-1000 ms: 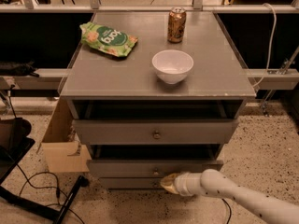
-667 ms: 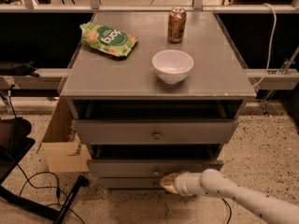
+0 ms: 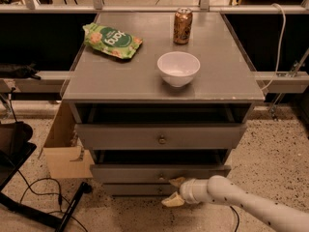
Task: Close middle drawer
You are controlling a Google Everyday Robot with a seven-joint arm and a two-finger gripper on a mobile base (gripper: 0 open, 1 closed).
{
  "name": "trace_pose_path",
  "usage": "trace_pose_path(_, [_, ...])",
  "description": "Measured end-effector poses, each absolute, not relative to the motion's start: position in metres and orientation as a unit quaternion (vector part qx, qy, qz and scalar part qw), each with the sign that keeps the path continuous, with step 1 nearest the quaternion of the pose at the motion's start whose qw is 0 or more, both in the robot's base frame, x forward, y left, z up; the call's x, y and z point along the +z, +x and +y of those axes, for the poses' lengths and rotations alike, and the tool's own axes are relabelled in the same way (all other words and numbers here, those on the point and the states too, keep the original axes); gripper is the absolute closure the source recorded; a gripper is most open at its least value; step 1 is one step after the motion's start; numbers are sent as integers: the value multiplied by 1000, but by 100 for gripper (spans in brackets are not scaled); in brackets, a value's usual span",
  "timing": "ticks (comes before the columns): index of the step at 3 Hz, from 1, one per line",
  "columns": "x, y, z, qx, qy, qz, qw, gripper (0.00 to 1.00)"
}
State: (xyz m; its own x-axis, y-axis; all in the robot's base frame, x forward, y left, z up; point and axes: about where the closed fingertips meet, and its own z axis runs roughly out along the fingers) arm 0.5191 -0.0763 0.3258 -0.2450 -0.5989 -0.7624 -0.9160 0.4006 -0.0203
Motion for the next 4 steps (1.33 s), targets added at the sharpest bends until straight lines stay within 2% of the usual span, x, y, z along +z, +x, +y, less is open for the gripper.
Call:
trace_pose_path(2, [326,519,-76,222,-500,757,357,0])
trace_pose_path(3, [328,512,-73,218,-510,754,352,19])
trace_pose_path(4, [341,500,-102,176,-510,768,345,43])
